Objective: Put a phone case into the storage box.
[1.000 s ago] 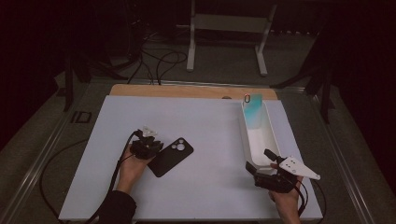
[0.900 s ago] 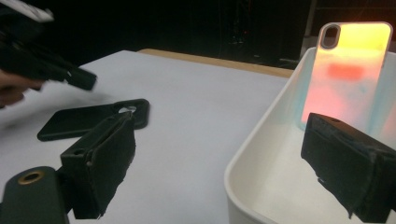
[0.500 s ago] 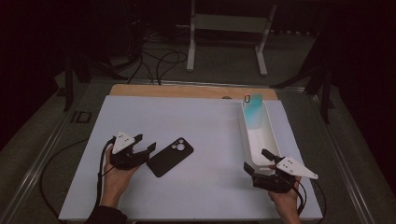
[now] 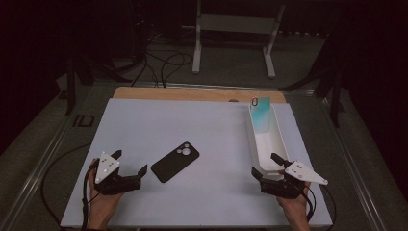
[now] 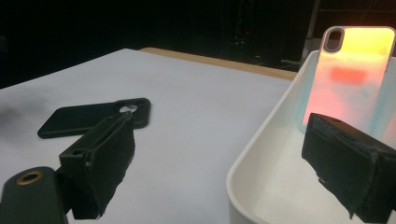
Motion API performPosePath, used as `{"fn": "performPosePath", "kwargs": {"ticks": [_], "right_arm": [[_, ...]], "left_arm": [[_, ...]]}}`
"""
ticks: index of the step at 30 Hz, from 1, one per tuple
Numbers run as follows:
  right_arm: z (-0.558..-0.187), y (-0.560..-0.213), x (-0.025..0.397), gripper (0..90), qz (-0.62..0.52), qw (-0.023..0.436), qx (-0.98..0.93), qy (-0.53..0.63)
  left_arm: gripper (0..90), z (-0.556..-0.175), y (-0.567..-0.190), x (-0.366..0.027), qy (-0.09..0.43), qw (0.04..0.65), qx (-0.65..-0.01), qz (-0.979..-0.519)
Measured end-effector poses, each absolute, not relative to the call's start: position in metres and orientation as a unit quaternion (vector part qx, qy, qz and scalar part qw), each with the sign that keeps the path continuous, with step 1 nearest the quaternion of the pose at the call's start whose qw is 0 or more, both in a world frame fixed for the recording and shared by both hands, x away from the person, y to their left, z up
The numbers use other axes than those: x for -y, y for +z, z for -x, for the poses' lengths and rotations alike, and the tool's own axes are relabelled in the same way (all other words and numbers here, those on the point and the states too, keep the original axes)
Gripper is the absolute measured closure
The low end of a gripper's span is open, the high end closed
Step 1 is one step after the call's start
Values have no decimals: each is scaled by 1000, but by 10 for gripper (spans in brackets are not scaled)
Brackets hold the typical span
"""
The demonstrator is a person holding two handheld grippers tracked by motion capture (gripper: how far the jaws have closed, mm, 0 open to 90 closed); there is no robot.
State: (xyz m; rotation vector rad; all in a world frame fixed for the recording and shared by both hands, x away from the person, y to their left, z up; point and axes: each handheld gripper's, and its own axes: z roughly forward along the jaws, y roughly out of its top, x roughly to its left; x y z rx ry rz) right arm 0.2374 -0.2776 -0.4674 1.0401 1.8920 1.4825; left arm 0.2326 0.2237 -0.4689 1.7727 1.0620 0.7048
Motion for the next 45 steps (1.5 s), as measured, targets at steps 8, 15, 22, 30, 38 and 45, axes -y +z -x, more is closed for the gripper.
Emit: {"fn": "performPosePath", "kwargs": {"ticks": [8,15,22,30,38,45], "right_arm": [[-239,-468,280,90,-383,258,-700,545],[-240,-469,282,90,-385,260,-700,542],[-241,-473,281,91,-388,260,-701,539],[-242,-474,280,91,-386,258,-701,541],[-243,-473,283,92,-392,257,-696,544],[-243,-474,283,92,-392,258,-697,542]], "left_arm": [[5,-227,-477,-232,273,459,-431,-727],[4,-231,-479,-235,257,457,-431,-734],[0,-232,-476,-234,252,457,-431,-736],[0,-243,-467,-225,233,455,-431,-743],[0,-260,-462,-208,227,433,-414,-768],[0,-281,-466,-192,188,398,-405,-801]]}}
